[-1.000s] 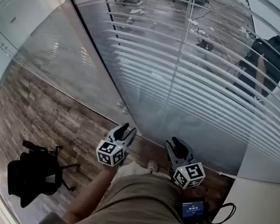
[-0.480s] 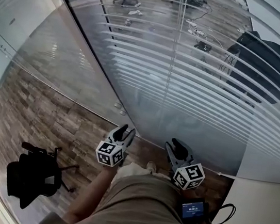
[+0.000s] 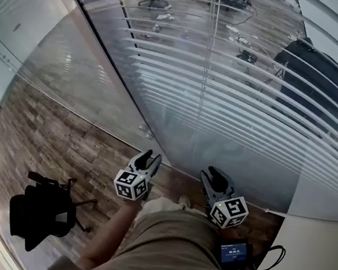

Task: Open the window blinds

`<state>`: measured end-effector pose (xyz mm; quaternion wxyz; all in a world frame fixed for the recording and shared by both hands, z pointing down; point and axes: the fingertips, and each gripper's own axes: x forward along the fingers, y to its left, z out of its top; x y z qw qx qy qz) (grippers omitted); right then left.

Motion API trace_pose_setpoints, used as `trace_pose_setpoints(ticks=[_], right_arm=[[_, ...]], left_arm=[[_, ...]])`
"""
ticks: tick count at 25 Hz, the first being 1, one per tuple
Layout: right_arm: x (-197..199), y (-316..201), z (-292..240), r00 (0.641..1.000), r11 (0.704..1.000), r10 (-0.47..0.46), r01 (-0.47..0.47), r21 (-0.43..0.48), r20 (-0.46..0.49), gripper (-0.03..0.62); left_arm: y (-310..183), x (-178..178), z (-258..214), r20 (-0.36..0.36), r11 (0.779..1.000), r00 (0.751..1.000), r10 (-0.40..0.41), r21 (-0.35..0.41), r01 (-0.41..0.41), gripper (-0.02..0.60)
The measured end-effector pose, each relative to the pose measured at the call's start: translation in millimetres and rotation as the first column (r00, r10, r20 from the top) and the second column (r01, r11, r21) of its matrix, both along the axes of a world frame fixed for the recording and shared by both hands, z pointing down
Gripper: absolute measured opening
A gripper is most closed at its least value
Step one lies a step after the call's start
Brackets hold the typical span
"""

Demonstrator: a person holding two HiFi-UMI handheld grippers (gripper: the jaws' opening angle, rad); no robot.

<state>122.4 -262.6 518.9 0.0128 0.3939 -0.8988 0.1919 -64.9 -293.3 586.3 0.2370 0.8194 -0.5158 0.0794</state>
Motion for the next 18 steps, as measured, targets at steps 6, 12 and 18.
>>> trace_pose_setpoints(ticks=[6,12,18], right_arm=[[-0.7,4.0,3.8,1.0,1.0,-0.002,0.002,0.005,0.001,0.126],[-0.4,2.1,3.5,1.0,1.0,-0.002,0.002,0.0,-0.002,0.126],[1.2,0.6,6.5,1.0,1.0,-0.003,0.003,0.0,-0.006,0.126]], left_arm=[[4.5,0.3,4.0,-0.003,1.0,1.0,-0.003,0.003,0.003,0.163],[4.1,-0.2,3.9,-0.008,1.0,1.0,-0.008,0.0,0.008,0.163],[5.0,1.1,9.4,-0.009,1.0,1.0,-0.011,-0.008,0.011,0.163]])
